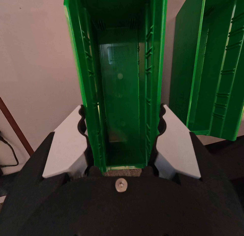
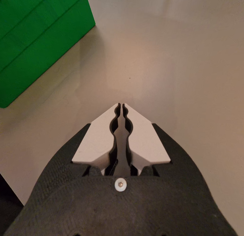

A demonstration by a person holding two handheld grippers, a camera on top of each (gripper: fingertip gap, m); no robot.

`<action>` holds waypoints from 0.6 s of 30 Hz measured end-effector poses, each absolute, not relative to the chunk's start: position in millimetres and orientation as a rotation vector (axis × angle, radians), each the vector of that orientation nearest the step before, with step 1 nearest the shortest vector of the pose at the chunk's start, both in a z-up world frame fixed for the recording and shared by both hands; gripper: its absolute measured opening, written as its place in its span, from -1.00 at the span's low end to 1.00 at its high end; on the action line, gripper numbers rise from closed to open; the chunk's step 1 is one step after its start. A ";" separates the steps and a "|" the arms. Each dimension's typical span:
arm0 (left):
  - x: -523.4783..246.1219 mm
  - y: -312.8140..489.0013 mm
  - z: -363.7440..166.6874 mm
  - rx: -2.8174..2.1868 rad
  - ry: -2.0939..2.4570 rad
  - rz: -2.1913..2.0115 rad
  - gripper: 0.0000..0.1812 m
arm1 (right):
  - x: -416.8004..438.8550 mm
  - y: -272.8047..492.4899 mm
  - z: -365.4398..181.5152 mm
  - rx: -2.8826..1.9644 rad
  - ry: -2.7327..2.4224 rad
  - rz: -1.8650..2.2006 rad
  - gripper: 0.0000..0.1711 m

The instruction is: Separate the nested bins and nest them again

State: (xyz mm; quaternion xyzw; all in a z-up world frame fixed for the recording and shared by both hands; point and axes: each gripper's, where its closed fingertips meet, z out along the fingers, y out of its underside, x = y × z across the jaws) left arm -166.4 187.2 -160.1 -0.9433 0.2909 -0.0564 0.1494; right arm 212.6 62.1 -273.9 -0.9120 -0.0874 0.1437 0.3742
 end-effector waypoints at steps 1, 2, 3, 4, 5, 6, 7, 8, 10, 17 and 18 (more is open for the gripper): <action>-166.6 187.0 -159.7 -2.714 0.837 -0.158 0.20 | 212.7 62.1 -273.8 -2.335 -0.223 0.369 -0.99; -166.0 187.3 -159.1 -2.708 0.834 -0.159 0.17 | 212.7 62.1 -273.8 -2.335 -0.224 0.369 -0.99; -165.2 187.8 -158.6 -2.700 0.829 -0.165 0.14 | 212.7 62.0 -273.9 -2.335 -0.224 0.368 -0.99; -164.6 188.1 -158.3 -2.692 0.822 -0.169 0.12 | 212.6 62.0 -273.9 -2.335 -0.225 0.367 -0.99; -164.1 188.1 -157.8 -2.685 0.819 -0.172 0.10 | 212.6 62.0 -273.9 -2.335 -0.225 0.366 -0.99; -163.8 188.2 -157.5 -2.678 0.816 -0.174 0.09 | 212.7 62.0 -273.9 -2.335 -0.225 0.366 -0.99; -163.6 188.3 -157.2 -2.673 0.813 -0.175 0.08 | 212.7 62.0 -274.0 -2.335 -0.224 0.366 -0.99; -163.2 188.2 -156.9 -2.670 0.811 -0.176 0.07 | 212.8 62.0 -274.0 -2.335 -0.224 0.367 -0.98; -162.3 188.0 -156.0 -2.662 0.816 -0.178 0.06 | 212.9 62.2 -274.1 -2.336 -0.223 0.367 -0.99; -160.5 189.7 -147.4 -2.627 0.802 -0.213 0.03 | 213.1 62.3 -274.3 -2.337 -0.223 0.363 -0.99; -160.4 189.6 -145.6 -2.623 0.803 -0.217 0.03 | 213.1 62.3 -274.3 -2.337 -0.222 0.363 -0.99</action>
